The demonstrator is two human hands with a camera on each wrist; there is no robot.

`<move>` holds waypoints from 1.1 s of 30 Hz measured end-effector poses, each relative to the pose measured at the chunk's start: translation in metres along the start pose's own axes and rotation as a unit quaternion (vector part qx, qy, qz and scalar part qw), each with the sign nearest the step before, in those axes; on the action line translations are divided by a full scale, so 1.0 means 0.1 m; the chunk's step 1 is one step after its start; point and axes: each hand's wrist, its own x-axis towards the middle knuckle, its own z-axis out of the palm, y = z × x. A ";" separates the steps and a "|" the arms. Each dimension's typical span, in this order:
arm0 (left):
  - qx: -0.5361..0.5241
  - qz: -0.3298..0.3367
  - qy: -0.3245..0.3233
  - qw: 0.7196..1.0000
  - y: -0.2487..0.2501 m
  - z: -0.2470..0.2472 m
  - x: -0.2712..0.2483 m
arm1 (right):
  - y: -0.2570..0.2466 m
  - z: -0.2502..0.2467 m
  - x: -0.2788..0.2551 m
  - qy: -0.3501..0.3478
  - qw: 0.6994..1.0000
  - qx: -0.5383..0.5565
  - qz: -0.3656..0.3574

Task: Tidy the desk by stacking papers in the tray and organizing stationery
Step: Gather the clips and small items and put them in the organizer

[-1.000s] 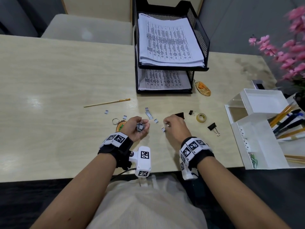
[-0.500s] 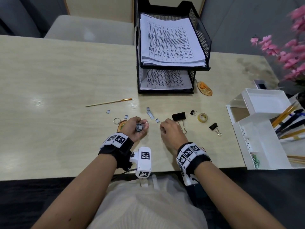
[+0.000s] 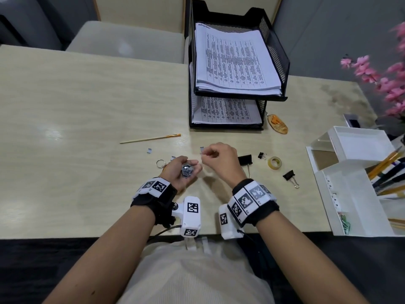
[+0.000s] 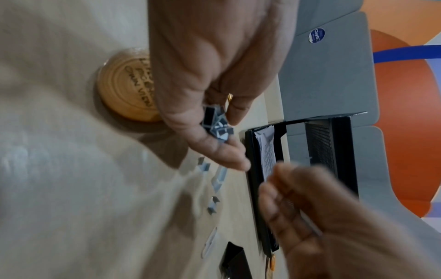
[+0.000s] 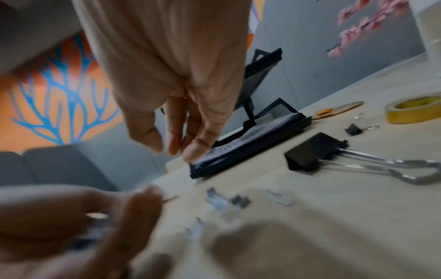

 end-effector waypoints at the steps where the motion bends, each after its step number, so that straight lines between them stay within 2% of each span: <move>1: 0.009 0.005 0.009 1.000 0.03 -0.01 0.00 | 0.05 0.00 0.04 0.010 1.000 -0.020 0.014; 4: -0.005 0.016 0.038 0.999 0.10 -0.06 0.02 | 0.22 0.05 0.10 -0.011 0.991 -0.125 0.056; 8: -0.023 0.031 0.051 0.998 0.19 -0.11 0.06 | 0.37 0.18 0.07 -0.035 0.973 -0.221 0.052; 13: -0.027 0.042 0.047 0.998 0.25 -0.14 0.07 | 0.40 0.22 0.16 -0.025 0.981 -0.167 0.093; 19: -0.036 0.044 0.046 0.997 0.29 -0.17 0.09 | 0.26 0.28 0.26 0.038 0.989 -0.066 0.131; 27: -0.044 0.039 0.050 0.997 0.29 -0.15 0.12 | 0.23 0.36 0.24 0.045 0.980 -0.125 0.149; 33: -0.026 0.027 0.056 0.998 0.16 -0.01 0.14 | 0.27 0.35 0.03 0.011 0.975 -0.199 0.093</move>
